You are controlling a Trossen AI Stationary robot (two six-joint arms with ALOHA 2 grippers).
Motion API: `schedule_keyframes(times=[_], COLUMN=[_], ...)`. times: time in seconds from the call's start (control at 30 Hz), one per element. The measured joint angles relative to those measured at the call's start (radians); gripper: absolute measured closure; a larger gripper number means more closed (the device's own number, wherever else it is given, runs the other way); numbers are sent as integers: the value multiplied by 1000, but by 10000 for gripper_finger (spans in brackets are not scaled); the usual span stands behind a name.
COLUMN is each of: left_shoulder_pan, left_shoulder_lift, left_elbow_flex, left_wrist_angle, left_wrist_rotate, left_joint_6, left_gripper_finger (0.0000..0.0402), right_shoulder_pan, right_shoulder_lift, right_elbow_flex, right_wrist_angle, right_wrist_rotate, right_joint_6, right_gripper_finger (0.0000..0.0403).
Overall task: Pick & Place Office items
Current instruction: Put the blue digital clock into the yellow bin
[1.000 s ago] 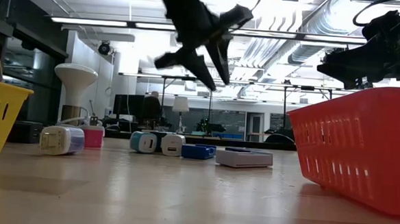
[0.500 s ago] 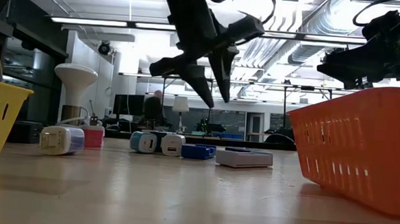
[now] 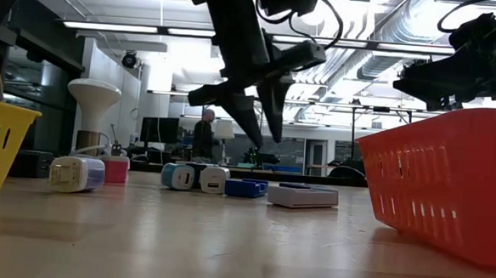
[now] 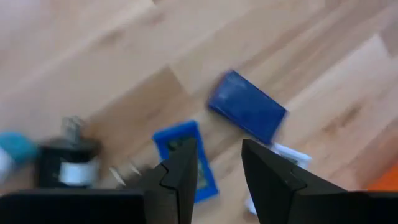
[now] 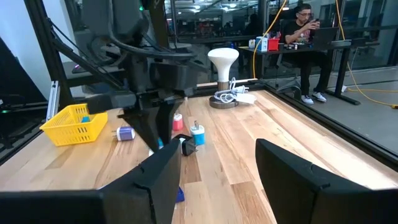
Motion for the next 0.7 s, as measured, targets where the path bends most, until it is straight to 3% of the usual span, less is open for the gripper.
schedule_keyframes(times=[0.33,0.7], left_shoulder_pan=[-17,-13], left_shoulder_lift=[1,1], left_elbow_flex=[0,0], left_wrist_angle=[-26,-29], left_wrist_rotate=[29,15], left_joint_6=[-100,-66], left_gripper_finger=[280,280], right_shoulder_pan=[0,0], right_shoulder_lift=[0,0], right_elbow_flex=[0,0], right_wrist_angle=[0,0], right_wrist_rotate=[0,0], right_joint_6=[0,0], right_gripper_finger=[208,208])
